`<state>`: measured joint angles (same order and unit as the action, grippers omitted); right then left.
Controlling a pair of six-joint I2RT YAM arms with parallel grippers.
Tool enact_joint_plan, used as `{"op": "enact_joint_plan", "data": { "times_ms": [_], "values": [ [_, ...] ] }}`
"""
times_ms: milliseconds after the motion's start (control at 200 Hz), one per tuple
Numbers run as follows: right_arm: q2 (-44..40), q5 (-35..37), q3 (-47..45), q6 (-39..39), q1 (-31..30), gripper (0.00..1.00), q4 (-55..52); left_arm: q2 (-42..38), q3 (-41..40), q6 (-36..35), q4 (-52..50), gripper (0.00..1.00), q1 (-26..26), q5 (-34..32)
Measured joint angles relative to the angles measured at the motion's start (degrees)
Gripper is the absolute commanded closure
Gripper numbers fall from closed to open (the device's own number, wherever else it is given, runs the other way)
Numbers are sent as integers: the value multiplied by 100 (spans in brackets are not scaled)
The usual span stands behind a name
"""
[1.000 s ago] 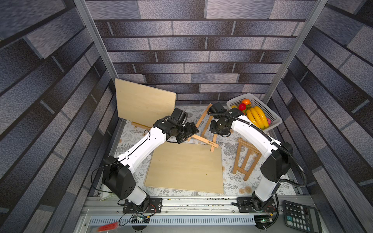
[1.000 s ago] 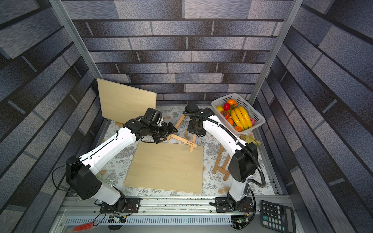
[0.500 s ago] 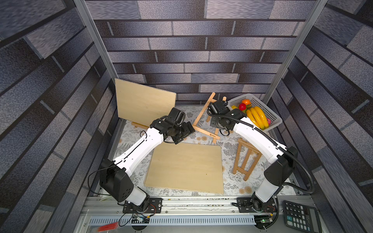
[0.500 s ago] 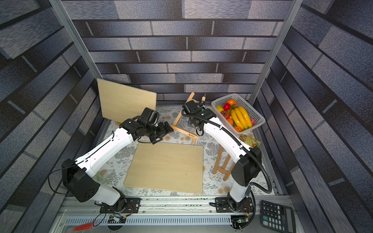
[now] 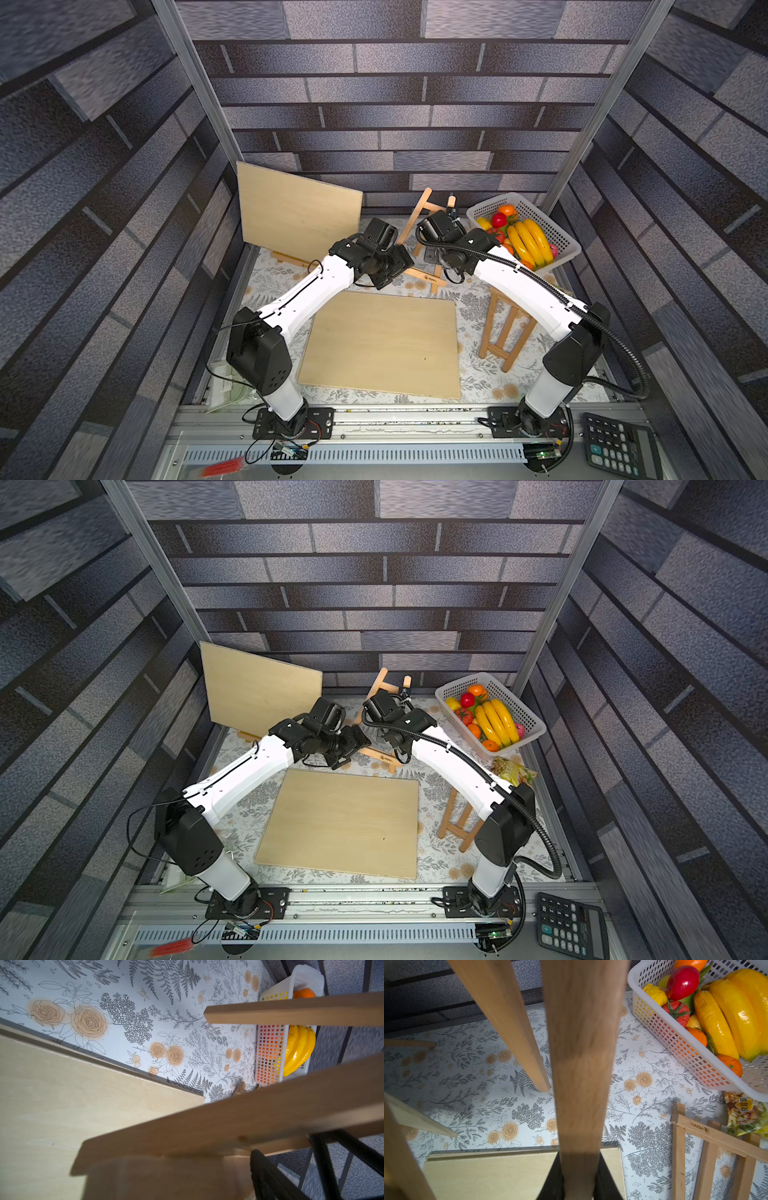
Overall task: Assemble the easel
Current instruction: Unfold the easel.
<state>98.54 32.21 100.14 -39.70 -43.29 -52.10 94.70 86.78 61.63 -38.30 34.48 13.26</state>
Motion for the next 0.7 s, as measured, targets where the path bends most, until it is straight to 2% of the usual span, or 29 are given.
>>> {"op": "enact_joint_plan", "data": {
  "times_ms": [386, 426, 471, 506, 591, 701],
  "values": [
    [140, 1403, 0, 404, -573, 100, 529, 83, -7, 409, 321, 26, -39, 131],
    [197, 1499, 0, 448, -599, 100, 608, 85, -7, 452, 352, 32, -57, 149],
    [264, 1587, 0, 470, -601, 100, 682, 85, -9, 520, 358, 45, -90, 155],
    [317, 1641, 0, 490, -612, 100, 756, 85, -26, 535, 361, 51, -118, 175],
    [426, 1685, 0, 509, -603, 100, 907, 85, -118, 608, 452, 58, -179, 195],
    [485, 1637, 0, 426, -610, 100, 999, 85, -212, 758, 579, 59, -254, 260]
  ]
}}
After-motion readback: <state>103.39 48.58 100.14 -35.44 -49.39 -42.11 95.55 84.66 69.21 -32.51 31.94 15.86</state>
